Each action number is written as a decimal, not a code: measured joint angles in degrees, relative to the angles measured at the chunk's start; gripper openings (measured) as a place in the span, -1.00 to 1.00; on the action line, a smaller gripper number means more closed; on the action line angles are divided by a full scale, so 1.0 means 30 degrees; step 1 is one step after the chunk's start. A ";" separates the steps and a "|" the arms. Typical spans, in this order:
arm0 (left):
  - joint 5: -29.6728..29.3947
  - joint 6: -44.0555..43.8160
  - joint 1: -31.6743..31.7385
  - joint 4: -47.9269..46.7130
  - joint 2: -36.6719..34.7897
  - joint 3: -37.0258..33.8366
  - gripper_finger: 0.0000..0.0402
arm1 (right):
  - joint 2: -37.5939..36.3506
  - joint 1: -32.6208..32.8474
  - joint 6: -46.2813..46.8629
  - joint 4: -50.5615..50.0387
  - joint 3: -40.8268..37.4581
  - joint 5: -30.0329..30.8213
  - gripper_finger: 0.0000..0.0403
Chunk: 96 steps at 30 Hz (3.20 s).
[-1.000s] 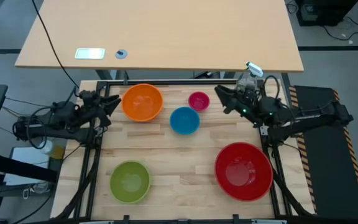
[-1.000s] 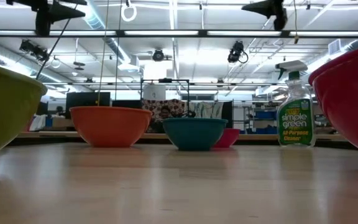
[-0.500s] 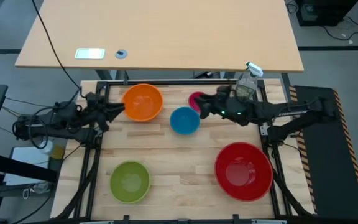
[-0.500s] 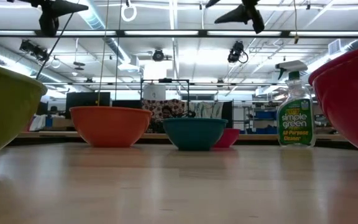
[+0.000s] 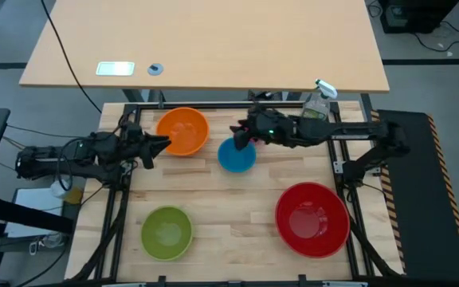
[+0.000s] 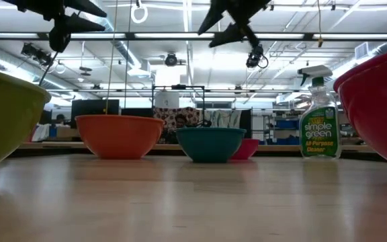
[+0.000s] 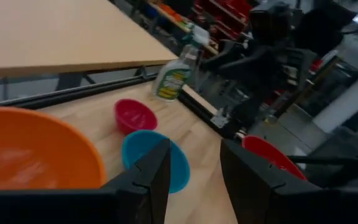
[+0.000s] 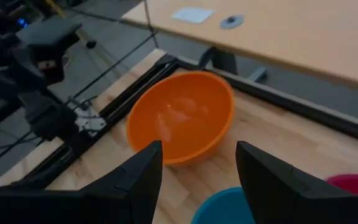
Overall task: Nest bowls inside each other
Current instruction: Stack the orange bowl on top of the red bowl
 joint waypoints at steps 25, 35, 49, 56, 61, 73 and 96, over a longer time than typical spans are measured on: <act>0.0139 -0.1778 0.5416 -0.6042 0.0007 0.0000 -0.19 | 0.6838 -0.0640 -0.1305 0.2187 0.5185 0.0090 0.04; 0.1215 -0.1083 0.8514 -0.6171 0.1082 0.0000 0.37 | 0.6509 -0.1192 -0.2348 0.0775 0.5185 -0.2030 0.04; 0.3278 -0.0734 1.2380 -0.7354 0.4313 0.0000 0.32 | 0.6341 -0.1442 -0.3227 -0.2176 0.5185 -0.2322 0.04; 0.5812 0.0030 1.3991 -0.7353 0.4881 -0.0007 0.32 | 0.6236 -0.1527 -0.3331 -0.2276 0.5185 -0.2451 0.04; 0.6966 0.0161 1.5134 -0.7346 0.4881 -0.0007 0.32 | 0.5989 -0.1529 -0.3409 -0.2675 0.5178 -0.2512 0.04; 0.7119 0.0991 1.6444 -0.7246 0.7008 -0.0007 0.32 | 0.5926 -0.1500 -0.3360 -0.3114 0.5177 -0.2511 0.04; 0.8569 0.4634 1.7263 -0.6195 1.3238 -0.0007 -0.47 | 0.5926 -0.1500 -0.3584 -0.1645 0.5170 -0.2802 0.04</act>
